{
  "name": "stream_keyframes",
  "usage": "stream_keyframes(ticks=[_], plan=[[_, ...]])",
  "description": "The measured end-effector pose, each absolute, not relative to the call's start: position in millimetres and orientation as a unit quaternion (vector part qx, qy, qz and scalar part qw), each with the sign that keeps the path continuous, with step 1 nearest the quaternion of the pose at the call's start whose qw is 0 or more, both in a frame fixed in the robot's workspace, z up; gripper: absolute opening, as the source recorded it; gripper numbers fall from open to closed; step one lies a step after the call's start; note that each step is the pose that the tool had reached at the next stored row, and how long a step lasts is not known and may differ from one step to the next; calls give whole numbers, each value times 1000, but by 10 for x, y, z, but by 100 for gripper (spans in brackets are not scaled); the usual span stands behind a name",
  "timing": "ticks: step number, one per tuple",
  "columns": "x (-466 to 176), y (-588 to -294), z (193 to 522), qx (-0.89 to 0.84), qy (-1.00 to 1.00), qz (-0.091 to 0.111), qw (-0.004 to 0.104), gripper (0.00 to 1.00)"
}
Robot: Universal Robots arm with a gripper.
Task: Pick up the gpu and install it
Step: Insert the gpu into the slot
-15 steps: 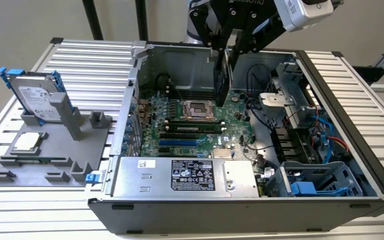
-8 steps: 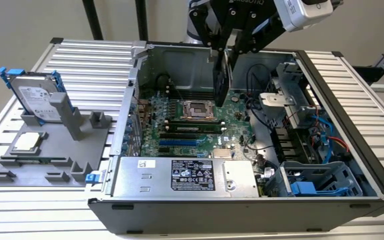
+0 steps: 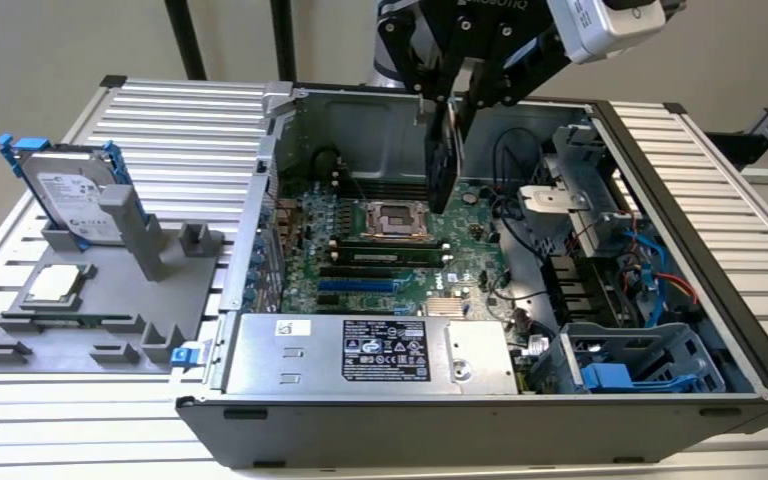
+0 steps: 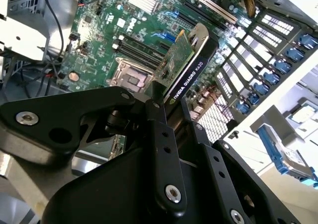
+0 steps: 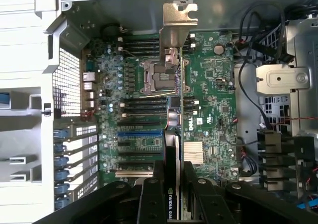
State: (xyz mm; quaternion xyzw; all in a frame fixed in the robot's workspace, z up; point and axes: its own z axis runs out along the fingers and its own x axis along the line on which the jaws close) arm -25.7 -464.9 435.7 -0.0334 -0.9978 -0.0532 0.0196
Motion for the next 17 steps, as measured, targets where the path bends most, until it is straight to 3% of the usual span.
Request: stream_keyframes(ticks=[9, 17], plan=[[-257, -4649, 4357, -34, -998, -53, 21, 0], [-260, -4649, 4357, -33, -998, -56, 14, 0]])
